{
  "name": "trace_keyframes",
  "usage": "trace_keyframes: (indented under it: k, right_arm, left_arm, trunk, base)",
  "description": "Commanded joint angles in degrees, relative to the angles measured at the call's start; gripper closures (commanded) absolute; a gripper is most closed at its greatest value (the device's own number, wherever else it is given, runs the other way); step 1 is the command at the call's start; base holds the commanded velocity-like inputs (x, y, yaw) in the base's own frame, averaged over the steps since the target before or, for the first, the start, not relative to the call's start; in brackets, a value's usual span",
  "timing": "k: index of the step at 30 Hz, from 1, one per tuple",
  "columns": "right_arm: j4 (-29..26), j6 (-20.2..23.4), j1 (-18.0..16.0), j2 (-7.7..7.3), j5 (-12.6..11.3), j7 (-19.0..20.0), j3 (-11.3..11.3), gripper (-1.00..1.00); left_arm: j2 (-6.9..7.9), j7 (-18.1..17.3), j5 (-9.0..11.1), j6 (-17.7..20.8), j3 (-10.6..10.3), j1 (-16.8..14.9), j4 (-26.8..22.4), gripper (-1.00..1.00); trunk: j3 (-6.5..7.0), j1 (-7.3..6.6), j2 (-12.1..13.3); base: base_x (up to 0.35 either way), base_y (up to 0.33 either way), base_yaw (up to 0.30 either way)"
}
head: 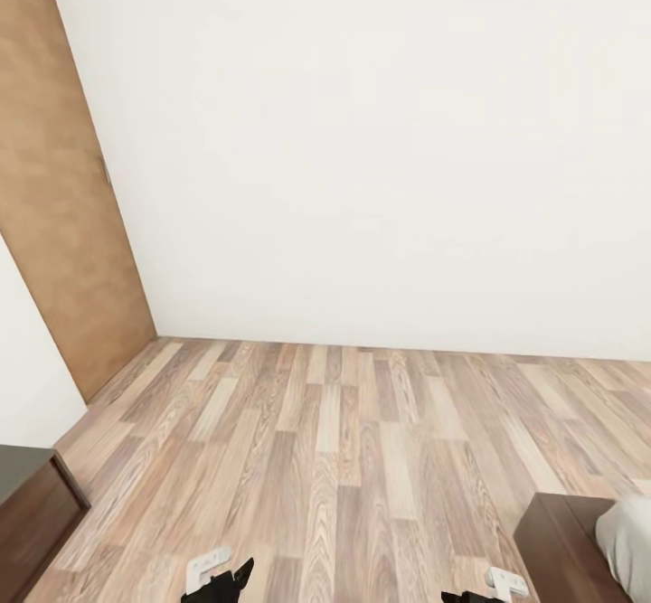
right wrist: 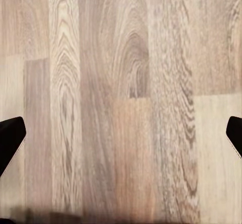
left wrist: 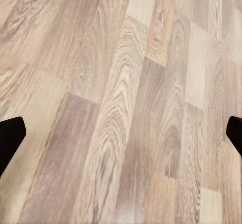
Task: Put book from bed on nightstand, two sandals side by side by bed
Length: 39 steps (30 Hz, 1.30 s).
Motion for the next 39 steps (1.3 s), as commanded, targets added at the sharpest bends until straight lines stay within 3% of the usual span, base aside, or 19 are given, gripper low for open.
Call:
trace_keyframes:
  k: [1, 39]
  right_arm:
    - [0.0, 0.2, 0.0, -0.01, -0.1, 0.2, -0.2, -1.0]
    - [0.0, 0.2, 0.0, -0.01, -0.3, 0.2, -0.2, -1.0]
  left_arm:
    - [0.02, -0.2, 0.3, -0.2, -0.2, 0.0, 0.1, -1.0]
    - [0.02, -0.2, 0.4, -0.2, -0.2, 0.0, 0.1, -1.0]
  trunk:
    - [-0.06, 0.03, 0.0]
    - [-0.06, 0.03, 0.0]
  base:
    - [0.333, 0.0, 0.0]
    - [0.333, 0.0, 0.0]
